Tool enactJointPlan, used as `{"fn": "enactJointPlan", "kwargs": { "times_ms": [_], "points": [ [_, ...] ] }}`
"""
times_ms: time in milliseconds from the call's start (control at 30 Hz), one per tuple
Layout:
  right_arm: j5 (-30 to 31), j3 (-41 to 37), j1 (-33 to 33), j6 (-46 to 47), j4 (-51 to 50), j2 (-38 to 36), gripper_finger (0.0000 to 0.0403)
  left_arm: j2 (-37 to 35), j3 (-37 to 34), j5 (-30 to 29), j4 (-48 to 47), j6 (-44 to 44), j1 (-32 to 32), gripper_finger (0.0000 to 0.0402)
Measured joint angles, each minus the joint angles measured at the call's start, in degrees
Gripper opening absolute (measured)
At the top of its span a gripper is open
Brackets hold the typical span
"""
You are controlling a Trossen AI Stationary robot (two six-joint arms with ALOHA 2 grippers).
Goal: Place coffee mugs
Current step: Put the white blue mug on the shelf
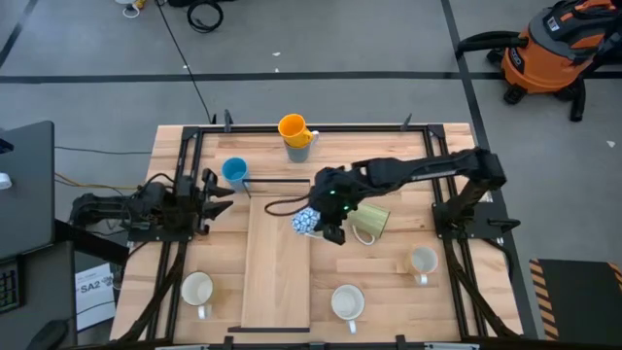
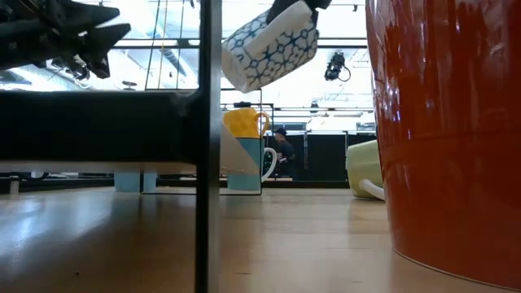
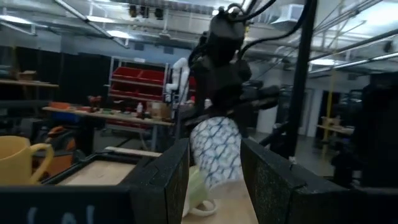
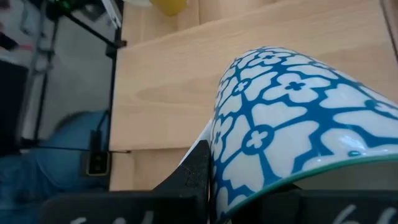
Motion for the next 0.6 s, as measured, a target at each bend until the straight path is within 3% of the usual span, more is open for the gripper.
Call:
{"fn": "enactJointPlan", "kwargs": {
  "times_ms": [300,600],
  "points": [
    [-0.19,5.54,0.07,-5.73,-5.46,8.22,0.0036,7.6,0.0,-3.62,6.89,1.99,-4.98,0.0151],
    [-0.2,5.72,0.14,-9.17,-11.62,9.63,0.0036,16.24,0.0,-6.52,7.31,1.92,-5.89,0.0151]
  ]
}}
